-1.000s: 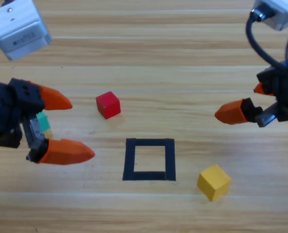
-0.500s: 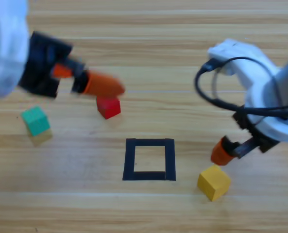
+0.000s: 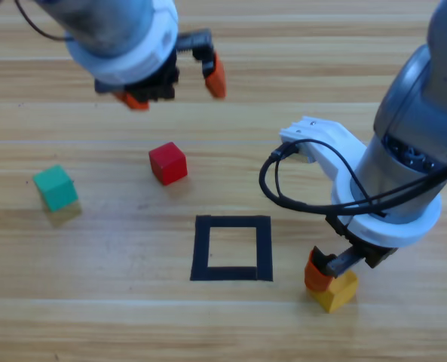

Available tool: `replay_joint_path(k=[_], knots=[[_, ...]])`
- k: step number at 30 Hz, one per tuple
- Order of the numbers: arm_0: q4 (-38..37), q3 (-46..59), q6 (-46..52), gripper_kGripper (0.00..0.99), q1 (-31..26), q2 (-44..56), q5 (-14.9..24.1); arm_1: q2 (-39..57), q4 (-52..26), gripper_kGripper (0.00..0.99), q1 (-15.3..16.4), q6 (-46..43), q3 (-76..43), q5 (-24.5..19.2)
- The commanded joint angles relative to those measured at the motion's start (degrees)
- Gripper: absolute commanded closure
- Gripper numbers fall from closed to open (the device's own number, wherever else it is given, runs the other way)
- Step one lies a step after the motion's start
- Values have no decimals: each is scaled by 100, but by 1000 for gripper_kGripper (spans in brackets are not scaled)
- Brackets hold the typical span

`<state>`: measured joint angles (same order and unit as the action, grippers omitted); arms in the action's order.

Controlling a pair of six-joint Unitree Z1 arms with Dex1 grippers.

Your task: Stack the blocks in the rectangular block: red at the bottom, yellow in the middle, green on top

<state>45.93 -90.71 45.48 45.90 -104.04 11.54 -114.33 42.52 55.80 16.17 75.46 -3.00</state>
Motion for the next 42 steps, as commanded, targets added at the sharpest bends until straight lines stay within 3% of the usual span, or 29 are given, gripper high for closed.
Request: replay_joint_path(k=[1,7,11,12,14,15,16,26,42], knots=[[619,-588,717,56,-538,-925,-126,-582,54,8,80,-105,57,107],[2042,-2293,1411,57,-916,-2156,-187,-784,46,85,80,-193,74,177],[2209,-2513,2009,57,-1004,-2499,-214,-898,37,251,80,-290,74,309],[2218,-2583,2026,57,-1039,-2604,-275,-898,37,346,80,-298,65,344],[2262,-2619,2167,57,-1127,-2745,-381,-854,19,769,80,-360,39,415],[2262,-2627,2220,57,-1171,-2824,-433,-810,19,910,80,-369,30,415],[2262,-2645,2255,57,-1206,-2885,-469,-731,19,990,80,-360,-5,415],[2253,-2812,2756,57,-1241,-3184,-477,-283,19,990,45,-316,-190,362],[2253,-3041,2764,57,-1259,-3729,-504,51,11,990,36,-325,-339,291]])
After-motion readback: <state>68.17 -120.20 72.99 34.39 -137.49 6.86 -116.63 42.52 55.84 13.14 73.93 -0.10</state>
